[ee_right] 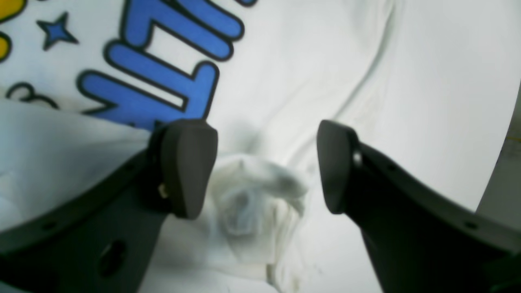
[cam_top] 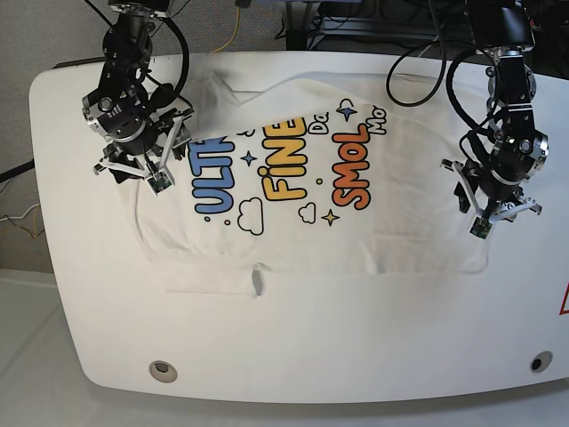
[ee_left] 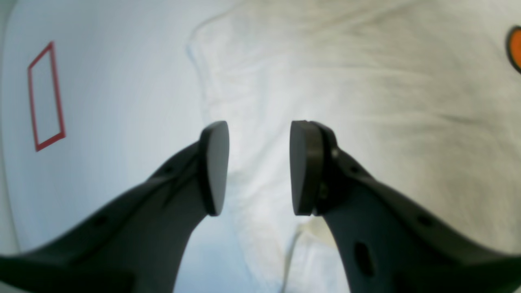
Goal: Fold the T-shirt properly
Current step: 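Swing the open left gripper over the shirt toward its shoulder edge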
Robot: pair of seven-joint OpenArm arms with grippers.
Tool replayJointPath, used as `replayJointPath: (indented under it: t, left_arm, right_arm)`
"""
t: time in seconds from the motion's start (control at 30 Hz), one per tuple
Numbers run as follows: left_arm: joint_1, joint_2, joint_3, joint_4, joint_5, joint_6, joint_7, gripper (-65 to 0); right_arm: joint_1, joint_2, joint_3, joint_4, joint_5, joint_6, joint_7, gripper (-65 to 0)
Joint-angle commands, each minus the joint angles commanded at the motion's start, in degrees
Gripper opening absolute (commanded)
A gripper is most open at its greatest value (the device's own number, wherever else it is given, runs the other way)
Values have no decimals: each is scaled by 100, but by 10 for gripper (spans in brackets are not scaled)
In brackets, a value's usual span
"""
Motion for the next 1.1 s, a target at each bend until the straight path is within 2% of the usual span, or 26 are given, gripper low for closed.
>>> replayJointPath:
  t: [0.07,0.3,0.37,0.6,0.67,0.73,0.9,1.03,1.1]
  left_arm:
    - [0,97,149,9,255,0,70,-420]
    - [132,114,756,35,1301,-26,501,-420]
    - [185,114,879,132,1503,-123,554,-420]
    - [290,123,1284,501,2251,-1196,897,-420]
    - [255,132,1389,571,2576,-1411,941,-420]
    - [246,149,1389,607,2804,-1411,941,-420]
    - [-88,624,888,642,3516,-1411,958,-420]
    - [-457,1160,246,615,4229,-1411,958,-420]
    - [-580,1363,158,615,4580,-1411,958,-420]
  right_arm:
    - [0,0,0,0,0,0,9,-254]
    - [9,0,0,-9,-9,0,9,-254]
    - [9,0,0,-9,-9,0,9,-254]
    - [88,0,0,-167,-9,0,9,-254]
    - [88,0,0,-237,-9,0,18,-254]
    - [88,0,0,-255,-9,0,18,-254]
    - [88,9,0,-255,-9,0,18,-254]
    - [88,9,0,-273,-9,0,18,-254]
    - [88,9,0,-290,-9,0,18,-254]
